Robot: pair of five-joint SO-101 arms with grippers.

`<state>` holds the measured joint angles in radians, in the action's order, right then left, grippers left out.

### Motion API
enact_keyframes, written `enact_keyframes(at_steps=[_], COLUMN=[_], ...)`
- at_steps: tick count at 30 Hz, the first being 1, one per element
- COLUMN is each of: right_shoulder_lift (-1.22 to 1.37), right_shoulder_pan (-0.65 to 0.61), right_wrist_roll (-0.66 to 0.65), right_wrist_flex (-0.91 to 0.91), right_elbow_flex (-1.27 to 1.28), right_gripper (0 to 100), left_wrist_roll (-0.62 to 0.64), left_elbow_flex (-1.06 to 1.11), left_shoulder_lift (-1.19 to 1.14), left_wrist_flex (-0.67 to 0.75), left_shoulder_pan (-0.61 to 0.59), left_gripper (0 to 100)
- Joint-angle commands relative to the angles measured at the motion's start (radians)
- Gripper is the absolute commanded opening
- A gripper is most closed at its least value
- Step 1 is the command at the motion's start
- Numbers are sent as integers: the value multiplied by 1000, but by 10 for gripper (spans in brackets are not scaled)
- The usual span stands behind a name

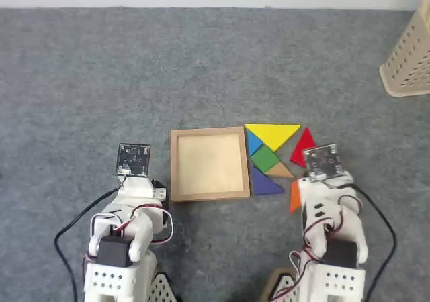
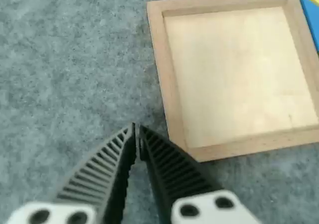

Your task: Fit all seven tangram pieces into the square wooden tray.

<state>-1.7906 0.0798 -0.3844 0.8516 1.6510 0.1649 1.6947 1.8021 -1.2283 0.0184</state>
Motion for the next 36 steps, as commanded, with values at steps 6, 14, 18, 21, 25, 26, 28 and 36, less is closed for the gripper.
enact_keyframes(at_steps=[6, 14, 18, 21, 25, 26, 28, 36], right_shoulder_lift=[31, 478, 883, 1171, 1488, 1549, 1650, 1876], right_shoulder_pan=[54, 54, -5, -107, -216, -236, -262, -266], right_wrist_roll=[-6, -9, -9, -9, -9, -6, -3, 74], right_wrist_flex=[159, 194, 277, 361, 429, 430, 429, 309], right_elbow_flex=[-321, -608, -835, -1020, -1226, -1263, -1318, -1361], right_gripper=[9, 10, 17, 97, 203, 222, 254, 284], left_wrist_roll=[-2, -2, -2, -2, -2, -2, -2, -2], left_elbow_flex=[-8, -8, -8, -8, -8, -8, -8, -8], left_shoulder_lift=[15, 15, 15, 15, 15, 15, 15, 15], left_wrist_flex=[28, 28, 28, 28, 28, 28, 28, 28], left_shoulder_pan=[-2, -2, -2, -2, -2, -2, -2, -2], left_gripper=[13, 13, 13, 13, 13, 13, 13, 13])
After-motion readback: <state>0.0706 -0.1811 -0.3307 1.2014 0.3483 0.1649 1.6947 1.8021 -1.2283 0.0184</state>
